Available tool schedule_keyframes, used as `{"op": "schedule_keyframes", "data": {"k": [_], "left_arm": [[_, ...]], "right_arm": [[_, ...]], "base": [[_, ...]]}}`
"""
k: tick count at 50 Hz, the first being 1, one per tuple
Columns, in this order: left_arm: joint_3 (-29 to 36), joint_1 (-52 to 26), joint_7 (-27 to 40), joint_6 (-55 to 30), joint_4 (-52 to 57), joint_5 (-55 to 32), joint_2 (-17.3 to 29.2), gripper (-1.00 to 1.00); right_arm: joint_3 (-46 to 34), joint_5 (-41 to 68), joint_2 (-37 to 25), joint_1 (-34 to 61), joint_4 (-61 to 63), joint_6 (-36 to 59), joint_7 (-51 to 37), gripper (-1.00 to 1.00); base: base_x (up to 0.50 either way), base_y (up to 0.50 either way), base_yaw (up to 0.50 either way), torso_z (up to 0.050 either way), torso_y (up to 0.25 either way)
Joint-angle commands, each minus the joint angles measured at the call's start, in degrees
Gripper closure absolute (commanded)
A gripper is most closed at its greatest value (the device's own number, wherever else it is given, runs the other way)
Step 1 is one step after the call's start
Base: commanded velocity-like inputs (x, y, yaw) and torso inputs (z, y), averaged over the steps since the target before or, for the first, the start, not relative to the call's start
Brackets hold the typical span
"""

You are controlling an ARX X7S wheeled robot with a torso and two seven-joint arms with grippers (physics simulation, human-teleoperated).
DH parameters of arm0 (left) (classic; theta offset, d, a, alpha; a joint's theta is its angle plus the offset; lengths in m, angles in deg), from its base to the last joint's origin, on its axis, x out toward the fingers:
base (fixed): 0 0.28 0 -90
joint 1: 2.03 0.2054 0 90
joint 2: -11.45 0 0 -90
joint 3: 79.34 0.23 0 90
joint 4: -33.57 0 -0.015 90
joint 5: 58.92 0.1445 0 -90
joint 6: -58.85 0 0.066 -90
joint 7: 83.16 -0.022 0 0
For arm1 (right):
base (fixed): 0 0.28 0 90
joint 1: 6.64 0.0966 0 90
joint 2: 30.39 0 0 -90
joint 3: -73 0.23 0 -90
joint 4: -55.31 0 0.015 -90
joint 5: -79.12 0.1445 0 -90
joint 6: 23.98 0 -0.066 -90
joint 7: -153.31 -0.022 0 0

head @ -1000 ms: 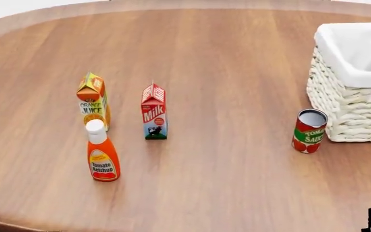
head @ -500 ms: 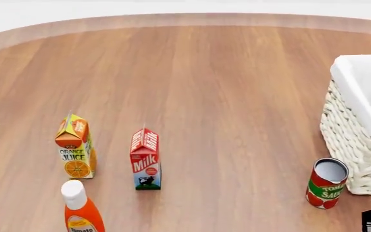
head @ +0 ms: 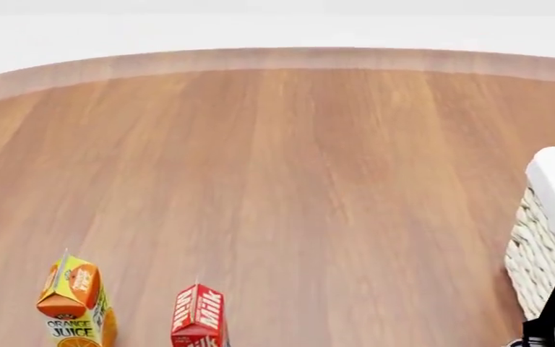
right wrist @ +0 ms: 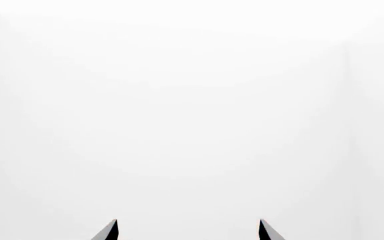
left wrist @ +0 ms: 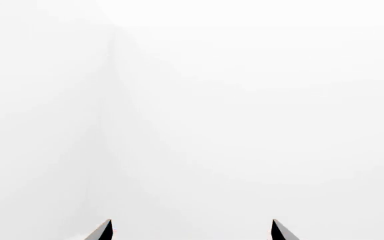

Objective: Pick the milk and place it in the basket.

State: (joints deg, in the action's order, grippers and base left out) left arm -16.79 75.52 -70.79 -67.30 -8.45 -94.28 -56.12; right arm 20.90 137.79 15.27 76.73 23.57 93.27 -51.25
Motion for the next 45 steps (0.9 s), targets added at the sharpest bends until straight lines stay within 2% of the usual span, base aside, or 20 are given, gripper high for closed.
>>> {"op": "schedule_keyframes", "data": {"k": [1, 35, 45], "left_arm": [[0.19, 0.17, 0.13, 0.31, -0.16, 0.05, 0.21, -1.0], [0.34, 0.61, 0.64, 0.9, -0.63, -0.35, 0.74, -1.0], [0.56, 0.73, 0.77, 1.17, -0.82, -0.27, 0.84, -1.0]], "right_arm": [[-0.96, -0.55, -0.46, -0.41, -0.14, -0.68, -0.09, -1.0], [-3.21, -1.9, -2.39, -1.35, -0.34, -1.83, -1.28, -1.0], [-5.01, -3.62, -3.3, -1.4, -0.23, -1.94, -1.11, -1.0]], "base": [[0.5, 0.0, 0.0, 0.0, 0.0], [0.5, 0.0, 0.0, 0.0, 0.001], [0.09, 0.0, 0.0, 0.0, 0.0]]}}
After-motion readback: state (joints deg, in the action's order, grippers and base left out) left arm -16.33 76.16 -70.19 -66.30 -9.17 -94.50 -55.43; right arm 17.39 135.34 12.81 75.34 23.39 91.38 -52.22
